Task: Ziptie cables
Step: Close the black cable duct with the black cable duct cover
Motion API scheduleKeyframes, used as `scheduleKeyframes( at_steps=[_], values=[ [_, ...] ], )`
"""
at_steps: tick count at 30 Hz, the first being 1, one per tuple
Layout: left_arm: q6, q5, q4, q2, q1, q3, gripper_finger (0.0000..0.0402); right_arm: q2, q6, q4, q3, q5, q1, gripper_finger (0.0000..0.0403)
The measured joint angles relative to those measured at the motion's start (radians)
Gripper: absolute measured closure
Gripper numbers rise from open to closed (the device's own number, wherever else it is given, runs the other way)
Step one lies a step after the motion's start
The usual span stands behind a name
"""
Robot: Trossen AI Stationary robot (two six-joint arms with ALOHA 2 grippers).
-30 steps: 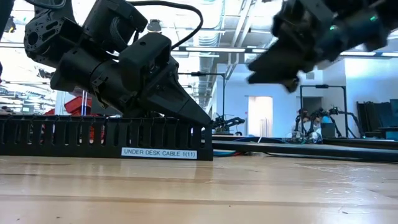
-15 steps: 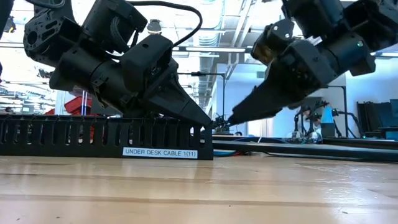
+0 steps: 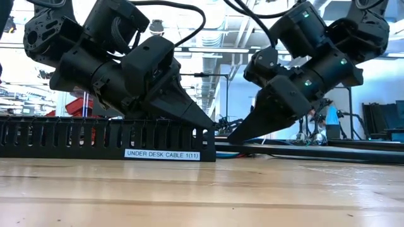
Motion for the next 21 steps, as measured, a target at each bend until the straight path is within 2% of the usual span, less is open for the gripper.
scheduleKeyframes(
  at_steps=[17, 21],
  values=[
    [0.002, -0.022, 0.000, 0.000, 0.000, 0.000, 0.0104, 0.001, 0.014, -0.028, 0.000, -0.023, -0.026, 0.0091],
    [0.002, -0.037, -0.001, 0.000, 0.000, 0.000, 0.0104, 0.036, 0.018, -0.013, 0.001, -0.021, -0.028, 0.0091]
  ],
)
